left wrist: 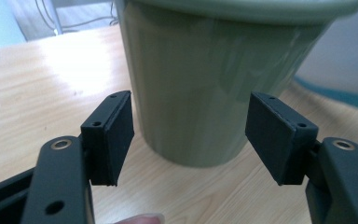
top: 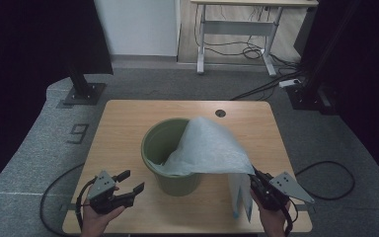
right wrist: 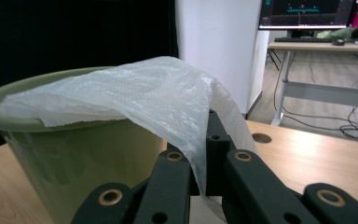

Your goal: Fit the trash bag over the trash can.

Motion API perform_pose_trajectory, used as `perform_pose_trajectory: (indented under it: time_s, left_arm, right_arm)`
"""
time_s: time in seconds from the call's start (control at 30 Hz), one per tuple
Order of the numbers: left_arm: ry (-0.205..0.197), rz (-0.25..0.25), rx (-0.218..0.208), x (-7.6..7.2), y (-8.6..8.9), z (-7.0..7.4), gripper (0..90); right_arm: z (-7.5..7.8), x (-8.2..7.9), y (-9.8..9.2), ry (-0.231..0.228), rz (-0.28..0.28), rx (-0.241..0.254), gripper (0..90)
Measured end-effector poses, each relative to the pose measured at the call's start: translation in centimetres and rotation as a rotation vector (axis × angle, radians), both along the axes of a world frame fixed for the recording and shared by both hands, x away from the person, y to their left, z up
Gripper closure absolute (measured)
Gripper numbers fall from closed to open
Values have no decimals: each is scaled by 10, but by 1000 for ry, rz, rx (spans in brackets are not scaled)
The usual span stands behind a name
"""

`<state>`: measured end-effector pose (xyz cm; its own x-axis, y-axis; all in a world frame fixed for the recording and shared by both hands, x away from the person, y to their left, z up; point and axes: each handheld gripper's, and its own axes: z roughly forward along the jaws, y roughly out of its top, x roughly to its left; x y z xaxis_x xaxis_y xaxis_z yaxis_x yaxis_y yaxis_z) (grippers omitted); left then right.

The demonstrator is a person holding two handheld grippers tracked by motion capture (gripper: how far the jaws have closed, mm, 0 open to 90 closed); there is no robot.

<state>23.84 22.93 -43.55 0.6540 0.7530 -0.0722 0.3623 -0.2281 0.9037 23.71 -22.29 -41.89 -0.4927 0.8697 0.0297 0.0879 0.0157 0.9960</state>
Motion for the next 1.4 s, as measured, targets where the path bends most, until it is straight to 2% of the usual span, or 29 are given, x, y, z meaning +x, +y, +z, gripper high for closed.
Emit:
perform_pose_trajectory:
  time_s: [0.07,0.13,0.3,0.47,0.5,0.77,1.0,1.13,1.17,1.27,1.4]
  left_arm:
    - [9,-18,3,1,-1,4,325]
    - [7,-25,30,2,-3,10,326]
    - [-16,-74,13,1,-11,32,332]
    - [-38,-119,34,1,-33,44,338]
    - [-45,-139,45,2,-42,47,337]
    - [-44,-189,56,7,-69,49,337]
    - [-44,-210,48,14,-82,52,369]
    - [-26,-200,57,18,-89,56,416]
    - [-28,-204,59,19,-90,56,416]
    - [-28,-214,61,20,-95,57,416]
    - [-26,-230,86,20,-105,57,413]
  right_arm:
    - [3,0,1,-5,6,-1,889]
    - [7,0,2,-7,10,2,889]
    - [20,1,6,-22,24,-10,889]
    - [35,1,15,-53,37,-18,889]
    - [39,1,19,-57,45,-28,889]
    - [48,5,29,-65,56,-36,889]
    - [51,10,35,-63,76,-24,888]
    - [54,10,40,-68,79,-39,888]
    - [55,10,44,-80,66,-65,888]
    - [55,10,47,-79,73,-69,888]
    - [55,11,52,-71,83,-70,888]
